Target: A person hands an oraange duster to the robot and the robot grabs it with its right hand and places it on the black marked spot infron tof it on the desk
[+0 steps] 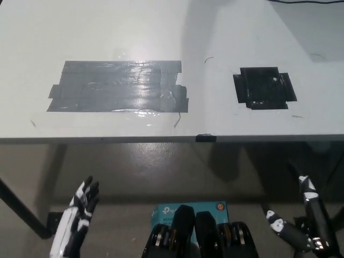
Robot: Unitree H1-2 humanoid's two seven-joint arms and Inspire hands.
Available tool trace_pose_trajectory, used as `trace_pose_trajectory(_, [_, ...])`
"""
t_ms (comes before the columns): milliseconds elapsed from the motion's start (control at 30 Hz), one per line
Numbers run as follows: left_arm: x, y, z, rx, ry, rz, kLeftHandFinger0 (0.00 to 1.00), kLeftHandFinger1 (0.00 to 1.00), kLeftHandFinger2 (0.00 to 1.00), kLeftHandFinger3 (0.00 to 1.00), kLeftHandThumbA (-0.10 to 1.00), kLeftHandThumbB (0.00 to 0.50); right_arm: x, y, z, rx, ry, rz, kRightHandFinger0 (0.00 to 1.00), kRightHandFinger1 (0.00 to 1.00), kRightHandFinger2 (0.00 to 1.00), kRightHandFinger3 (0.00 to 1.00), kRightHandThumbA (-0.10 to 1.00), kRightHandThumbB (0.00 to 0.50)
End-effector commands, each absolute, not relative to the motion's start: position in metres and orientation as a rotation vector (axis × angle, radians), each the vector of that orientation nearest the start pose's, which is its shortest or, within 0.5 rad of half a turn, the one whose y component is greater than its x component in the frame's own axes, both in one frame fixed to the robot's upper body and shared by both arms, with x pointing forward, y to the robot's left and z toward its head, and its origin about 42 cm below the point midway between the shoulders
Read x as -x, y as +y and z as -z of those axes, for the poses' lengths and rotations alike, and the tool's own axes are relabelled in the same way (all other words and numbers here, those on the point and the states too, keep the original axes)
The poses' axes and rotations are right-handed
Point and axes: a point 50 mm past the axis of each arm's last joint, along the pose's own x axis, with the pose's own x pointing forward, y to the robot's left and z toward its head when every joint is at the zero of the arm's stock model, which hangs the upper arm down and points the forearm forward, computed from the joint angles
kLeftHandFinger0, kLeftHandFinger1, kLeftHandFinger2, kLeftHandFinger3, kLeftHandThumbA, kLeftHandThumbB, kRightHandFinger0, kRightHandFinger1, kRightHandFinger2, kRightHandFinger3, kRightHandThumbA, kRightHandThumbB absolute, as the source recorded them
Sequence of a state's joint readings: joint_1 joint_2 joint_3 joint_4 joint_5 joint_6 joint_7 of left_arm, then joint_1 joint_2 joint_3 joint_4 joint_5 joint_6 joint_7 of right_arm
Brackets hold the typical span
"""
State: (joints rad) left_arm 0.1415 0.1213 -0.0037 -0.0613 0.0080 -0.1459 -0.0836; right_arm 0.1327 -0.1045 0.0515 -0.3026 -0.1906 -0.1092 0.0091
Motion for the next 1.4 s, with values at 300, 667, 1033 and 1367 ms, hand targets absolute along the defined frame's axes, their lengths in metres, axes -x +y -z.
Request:
trace_pose_trajectory(300, [-0.226,0.248,-0.093,-0.173,-0.077,0.116,1.0,1.0,1.0,1.0,0.9,0.239,-0.309,-0.25,-0.314,0.425,-0.505,0.061,1.0,1.0,1.0,1.0,0.91,0.256])
trace_pose_trajectory(667, [-0.226,0.247,-0.096,-0.179,-0.087,0.131,1.0,1.0,1.0,1.0,0.88,0.223,-0.378,-0.249,-0.373,0.468,-0.465,0.017,1.0,1.0,1.0,1.0,1.0,0.361])
trace_pose_trajectory(1033, [-0.231,0.247,-0.098,-0.196,-0.107,0.156,1.0,1.0,1.0,1.0,0.84,0.241,-0.473,-0.224,-0.401,0.565,-0.244,-0.043,1.0,1.0,1.0,1.0,0.99,0.396])
trace_pose_trajectory(1367, [-0.226,0.245,-0.097,-0.194,-0.085,0.161,1.0,1.0,1.0,1.0,0.85,0.244,-0.535,-0.202,-0.37,0.676,0.015,-0.098,1.0,1.0,1.0,1.0,1.0,0.369])
